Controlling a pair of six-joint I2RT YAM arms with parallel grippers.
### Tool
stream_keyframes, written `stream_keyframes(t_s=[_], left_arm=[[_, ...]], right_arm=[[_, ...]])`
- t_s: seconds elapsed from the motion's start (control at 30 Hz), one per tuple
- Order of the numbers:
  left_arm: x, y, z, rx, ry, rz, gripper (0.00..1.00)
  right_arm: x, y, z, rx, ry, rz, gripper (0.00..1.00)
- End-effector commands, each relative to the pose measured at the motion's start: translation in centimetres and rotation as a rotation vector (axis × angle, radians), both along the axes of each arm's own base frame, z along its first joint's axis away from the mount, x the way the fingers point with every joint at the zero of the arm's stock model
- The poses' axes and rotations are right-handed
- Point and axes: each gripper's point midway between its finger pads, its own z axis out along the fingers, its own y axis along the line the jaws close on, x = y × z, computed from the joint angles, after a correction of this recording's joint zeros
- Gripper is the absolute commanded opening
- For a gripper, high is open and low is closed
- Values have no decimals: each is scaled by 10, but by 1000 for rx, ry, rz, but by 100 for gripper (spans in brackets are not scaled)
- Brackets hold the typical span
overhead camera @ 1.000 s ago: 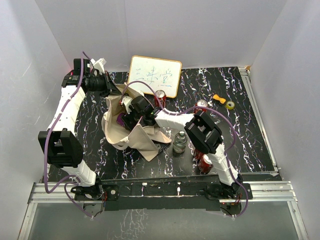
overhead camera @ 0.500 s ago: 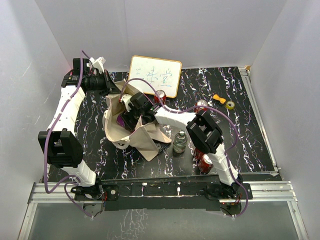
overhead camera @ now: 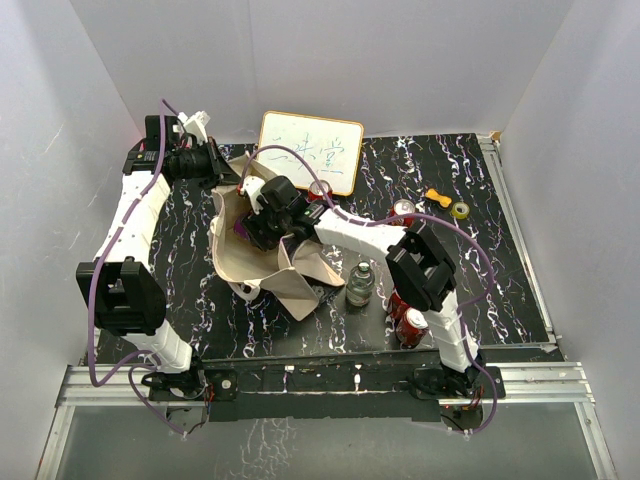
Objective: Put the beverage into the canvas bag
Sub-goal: Pick up the drink from the canvas bag.
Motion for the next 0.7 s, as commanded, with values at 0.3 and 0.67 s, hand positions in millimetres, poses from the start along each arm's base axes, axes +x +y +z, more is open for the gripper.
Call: stream_keyframes(t_s=[0.3,0.67], left_arm=[[18,8,19,12,-63,38,0],[27,11,28,32,-107,43,0]], right_arm=[[28,12,159,291,-273,-39,8],[22,7,202,335,-318,-34,8]])
